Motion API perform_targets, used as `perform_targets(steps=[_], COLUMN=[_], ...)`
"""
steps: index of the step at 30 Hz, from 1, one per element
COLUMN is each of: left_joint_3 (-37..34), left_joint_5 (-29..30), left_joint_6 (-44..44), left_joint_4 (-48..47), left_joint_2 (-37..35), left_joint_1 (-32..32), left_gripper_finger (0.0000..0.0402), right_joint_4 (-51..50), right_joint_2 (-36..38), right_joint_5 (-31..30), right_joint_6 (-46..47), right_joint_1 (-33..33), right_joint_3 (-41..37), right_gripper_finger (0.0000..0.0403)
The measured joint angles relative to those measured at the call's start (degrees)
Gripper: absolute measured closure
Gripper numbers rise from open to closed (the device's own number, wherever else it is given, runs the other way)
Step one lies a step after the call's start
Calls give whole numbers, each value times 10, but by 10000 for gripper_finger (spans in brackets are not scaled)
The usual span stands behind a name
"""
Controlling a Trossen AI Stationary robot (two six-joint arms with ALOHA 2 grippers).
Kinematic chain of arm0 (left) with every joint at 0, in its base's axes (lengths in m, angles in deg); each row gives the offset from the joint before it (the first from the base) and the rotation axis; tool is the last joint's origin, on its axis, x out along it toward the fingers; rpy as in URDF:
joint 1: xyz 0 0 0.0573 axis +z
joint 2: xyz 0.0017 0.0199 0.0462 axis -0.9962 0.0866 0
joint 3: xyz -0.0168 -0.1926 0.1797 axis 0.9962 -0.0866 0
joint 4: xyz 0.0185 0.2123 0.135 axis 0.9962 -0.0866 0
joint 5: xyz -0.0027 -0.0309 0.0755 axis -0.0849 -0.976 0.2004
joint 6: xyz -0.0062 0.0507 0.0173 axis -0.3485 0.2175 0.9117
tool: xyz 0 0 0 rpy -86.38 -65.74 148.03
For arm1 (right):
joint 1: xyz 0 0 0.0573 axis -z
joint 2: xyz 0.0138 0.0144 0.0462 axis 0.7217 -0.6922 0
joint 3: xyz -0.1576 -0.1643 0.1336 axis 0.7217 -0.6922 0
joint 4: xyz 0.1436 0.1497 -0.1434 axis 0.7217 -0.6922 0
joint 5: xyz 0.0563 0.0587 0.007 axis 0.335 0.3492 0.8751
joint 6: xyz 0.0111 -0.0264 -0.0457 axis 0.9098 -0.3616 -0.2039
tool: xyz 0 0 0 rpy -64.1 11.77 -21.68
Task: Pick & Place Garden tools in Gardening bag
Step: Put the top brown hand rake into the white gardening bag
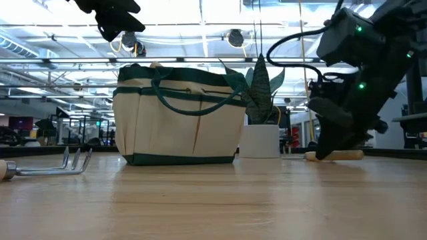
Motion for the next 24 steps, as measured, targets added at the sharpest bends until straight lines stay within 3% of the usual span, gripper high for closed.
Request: perform_targets(steps=[8, 15, 24], left_joint_3=[0, 0, 0], left_joint_5=[0, 0, 0], left_joint_6=[10, 18, 18], left_joint_4=[0, 0, -2], left_joint_2=[0, 0, 0], left_joint_1=[0, 0, 0], left_gripper_finger=[201, 201, 201], right_joint_4=[61, 61, 86], right_joint_2=[3, 2, 5], right_joint_5=[26, 29, -24], right_joint_6=[-67, -135, -282], right_joint_1=[19, 24, 7], right_joint_3=[-41, -45, -23], right_gripper_finger=[235, 342, 347])
